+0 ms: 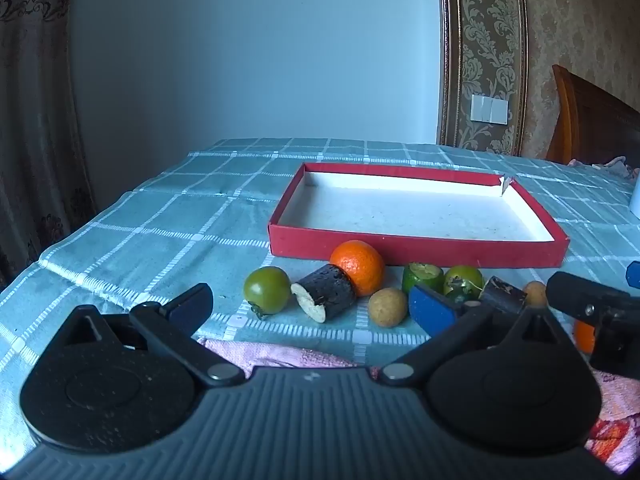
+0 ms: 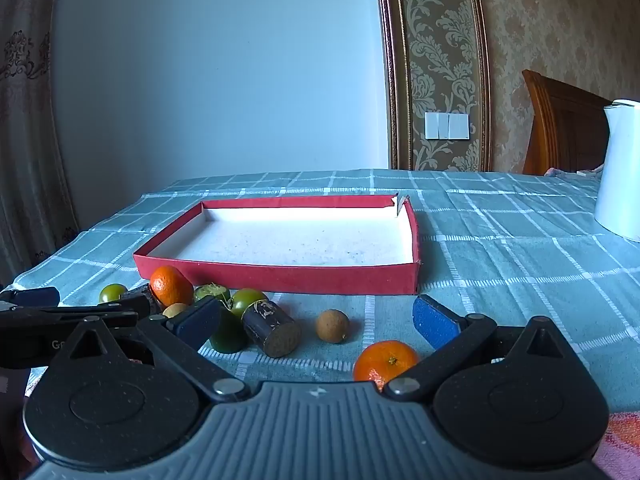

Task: Organize fruits
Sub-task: 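Move the open right tool toward the loose tangerine on the cloth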

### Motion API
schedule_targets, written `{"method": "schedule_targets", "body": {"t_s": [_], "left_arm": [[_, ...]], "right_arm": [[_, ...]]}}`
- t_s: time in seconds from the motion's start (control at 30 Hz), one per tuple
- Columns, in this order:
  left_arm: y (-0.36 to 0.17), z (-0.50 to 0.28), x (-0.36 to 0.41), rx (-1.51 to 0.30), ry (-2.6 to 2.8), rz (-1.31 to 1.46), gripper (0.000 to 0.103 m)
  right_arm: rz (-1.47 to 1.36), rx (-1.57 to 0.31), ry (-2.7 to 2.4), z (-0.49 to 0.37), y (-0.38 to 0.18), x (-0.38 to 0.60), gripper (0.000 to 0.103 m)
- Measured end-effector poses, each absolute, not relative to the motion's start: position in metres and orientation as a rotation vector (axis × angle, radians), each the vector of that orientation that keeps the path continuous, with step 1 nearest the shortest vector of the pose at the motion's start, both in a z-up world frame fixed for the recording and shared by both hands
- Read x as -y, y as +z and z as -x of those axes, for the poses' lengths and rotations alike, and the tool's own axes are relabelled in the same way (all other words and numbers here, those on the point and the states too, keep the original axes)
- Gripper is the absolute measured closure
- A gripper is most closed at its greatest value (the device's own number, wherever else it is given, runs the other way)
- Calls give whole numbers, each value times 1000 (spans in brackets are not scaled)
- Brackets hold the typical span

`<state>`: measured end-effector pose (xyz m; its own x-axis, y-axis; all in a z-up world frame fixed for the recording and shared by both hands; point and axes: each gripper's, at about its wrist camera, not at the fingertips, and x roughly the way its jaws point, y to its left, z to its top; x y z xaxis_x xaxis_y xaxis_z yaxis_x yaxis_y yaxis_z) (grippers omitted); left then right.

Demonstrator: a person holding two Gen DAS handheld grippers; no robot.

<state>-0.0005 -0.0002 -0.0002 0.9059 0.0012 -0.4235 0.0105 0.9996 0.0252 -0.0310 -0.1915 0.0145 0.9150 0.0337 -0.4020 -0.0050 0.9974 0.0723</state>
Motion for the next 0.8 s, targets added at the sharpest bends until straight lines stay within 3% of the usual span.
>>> {"method": "schedule_targets", "body": {"t_s": [0.8], "left_arm": [[-11,-13,-10,-416,-3,-8,0]], "right_arm": [[-56,-472,13,27,8,192,0]]}}
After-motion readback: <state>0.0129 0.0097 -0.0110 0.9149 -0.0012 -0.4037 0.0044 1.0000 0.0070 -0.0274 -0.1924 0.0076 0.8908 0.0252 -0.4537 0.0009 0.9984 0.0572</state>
